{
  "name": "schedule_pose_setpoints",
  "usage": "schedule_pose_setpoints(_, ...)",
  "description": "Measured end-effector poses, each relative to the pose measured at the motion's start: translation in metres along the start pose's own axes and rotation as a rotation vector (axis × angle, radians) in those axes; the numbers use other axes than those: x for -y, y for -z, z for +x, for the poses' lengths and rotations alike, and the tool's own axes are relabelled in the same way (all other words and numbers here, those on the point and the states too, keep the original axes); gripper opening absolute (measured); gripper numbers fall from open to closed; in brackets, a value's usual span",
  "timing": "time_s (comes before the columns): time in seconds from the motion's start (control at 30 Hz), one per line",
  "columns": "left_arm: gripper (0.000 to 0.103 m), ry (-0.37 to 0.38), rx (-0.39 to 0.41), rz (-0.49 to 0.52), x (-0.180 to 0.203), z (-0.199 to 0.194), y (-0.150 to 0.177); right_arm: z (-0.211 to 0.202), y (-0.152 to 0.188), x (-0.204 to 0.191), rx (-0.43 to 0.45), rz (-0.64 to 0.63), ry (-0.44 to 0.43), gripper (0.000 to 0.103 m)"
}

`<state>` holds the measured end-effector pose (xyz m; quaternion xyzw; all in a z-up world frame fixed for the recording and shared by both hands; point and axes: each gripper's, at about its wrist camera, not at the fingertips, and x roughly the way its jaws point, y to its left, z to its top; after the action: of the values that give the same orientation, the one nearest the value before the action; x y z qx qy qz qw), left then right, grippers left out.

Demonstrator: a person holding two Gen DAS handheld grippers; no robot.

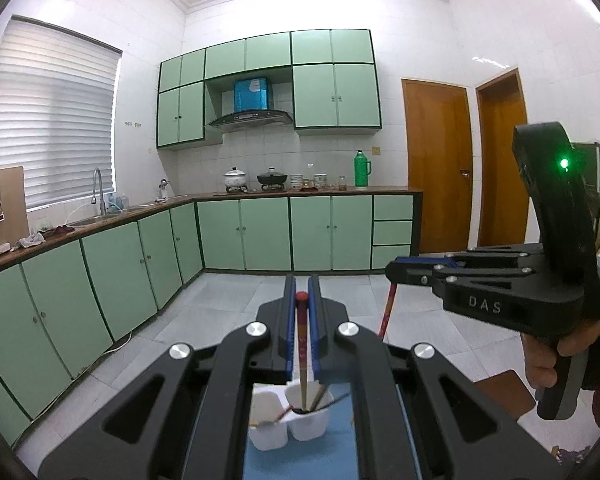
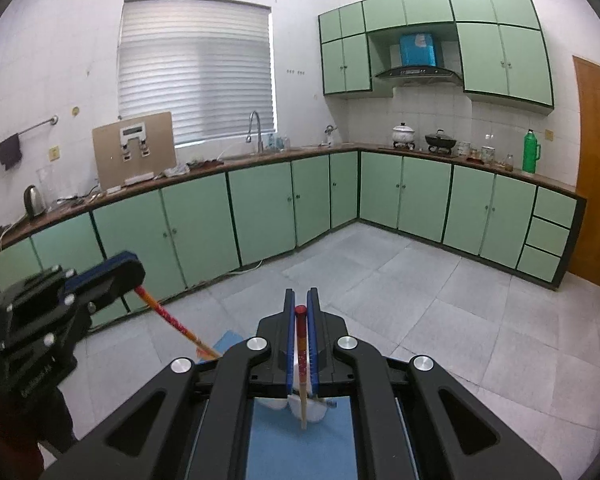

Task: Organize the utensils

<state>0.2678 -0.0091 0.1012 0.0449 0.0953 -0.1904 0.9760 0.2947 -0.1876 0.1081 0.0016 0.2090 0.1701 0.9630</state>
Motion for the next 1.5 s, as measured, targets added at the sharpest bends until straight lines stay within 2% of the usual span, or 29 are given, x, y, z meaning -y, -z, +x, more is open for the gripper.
schedule_pose_setpoints(0.2, 0.005, -0.041, -0.033, 0.005, -0.015, 0.027, 0.007, 0.035, -0.016, 0.008, 0.024, 0.013, 0.027, 0.006)
schedule_pose_setpoints(0.4, 0.005, -0.071, -0.070, -0.022, -0.041, 0.059, 0.024, 0.068, -0.012, 0.016, 0.029, 0.024, 0.045, 0.006)
schedule_pose_setpoints(0.77, 0.005, -0.071, -0.157, -0.074, -0.070, 0.116, 0.051, 0.123, 0.021, 0.021, -0.050, 0.027, 0.048, 0.006)
schedule_pose_setpoints(0.9, 0.009, -0.075, -0.203, -0.089, -0.077, 0.127, 0.064, 0.129, 0.033, 0.023, -0.078, 0.021, 0.054, 0.009)
schedule_pose_setpoints(0.97, 0.023, -0.079, -0.209, -0.100, -0.081, 0.128, 0.068, 0.127, 0.038, 0.027, -0.080, 0.034, 0.058, 0.010)
schedule_pose_setpoints(1.0, 0.025, -0.083, -0.208, -0.106, -0.083, 0.126, 0.069, 0.124, 0.039, 0.028, -0.077, 0.039, 0.061, 0.011)
schedule_pose_setpoints(1.17, 0.049, -0.102, -0.182, -0.131, -0.086, 0.106, 0.069, 0.100, 0.046, 0.041, -0.042, 0.096, 0.080, 0.034)
schedule_pose_setpoints(1.37, 0.065, -0.115, -0.154, -0.134, -0.078, 0.069, 0.076, 0.058, 0.062, 0.047, -0.001, 0.123, 0.102, 0.053)
schedule_pose_setpoints(1.5, 0.073, -0.119, -0.143, -0.144, -0.069, 0.040, 0.085, 0.027, 0.084, 0.044, 0.016, 0.126, 0.130, 0.067)
